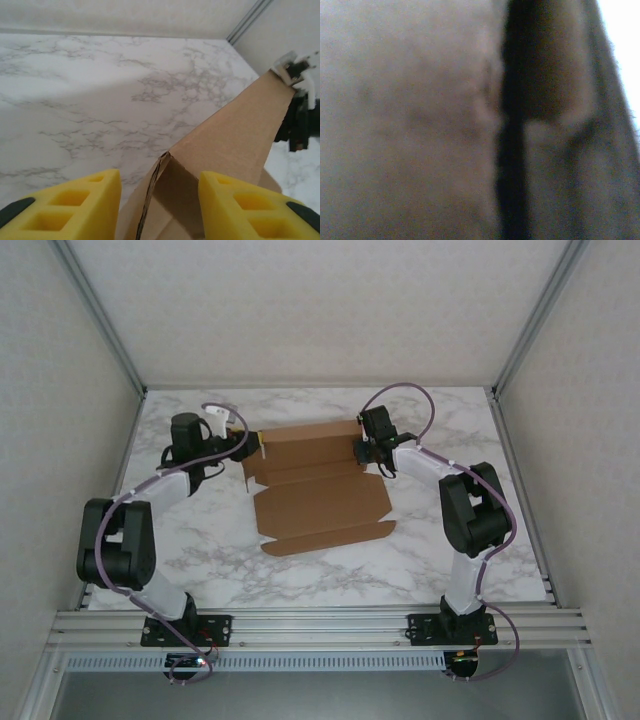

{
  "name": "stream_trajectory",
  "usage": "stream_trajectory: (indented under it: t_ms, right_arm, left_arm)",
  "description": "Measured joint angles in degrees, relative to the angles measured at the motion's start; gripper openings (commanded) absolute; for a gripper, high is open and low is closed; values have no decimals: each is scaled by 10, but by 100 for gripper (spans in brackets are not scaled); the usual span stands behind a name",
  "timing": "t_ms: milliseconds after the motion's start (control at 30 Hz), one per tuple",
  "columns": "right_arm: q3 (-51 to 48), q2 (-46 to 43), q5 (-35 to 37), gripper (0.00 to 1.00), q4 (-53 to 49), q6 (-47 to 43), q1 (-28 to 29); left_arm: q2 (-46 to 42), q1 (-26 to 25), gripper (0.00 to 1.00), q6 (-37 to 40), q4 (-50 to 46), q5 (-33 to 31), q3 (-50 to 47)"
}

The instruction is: Fold the paper box

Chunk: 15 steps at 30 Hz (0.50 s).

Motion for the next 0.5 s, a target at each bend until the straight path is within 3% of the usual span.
stream_trajectory:
  t_ms: [167, 500]
  right_arm:
    - [0, 2, 0, 13, 4, 0, 0]
    - [0, 3, 5, 13, 6, 4, 6]
  left_arm:
    - [-30, -10, 45, -100, 89, -32, -64]
    - [-47, -34, 44, -209, 165, -96, -86]
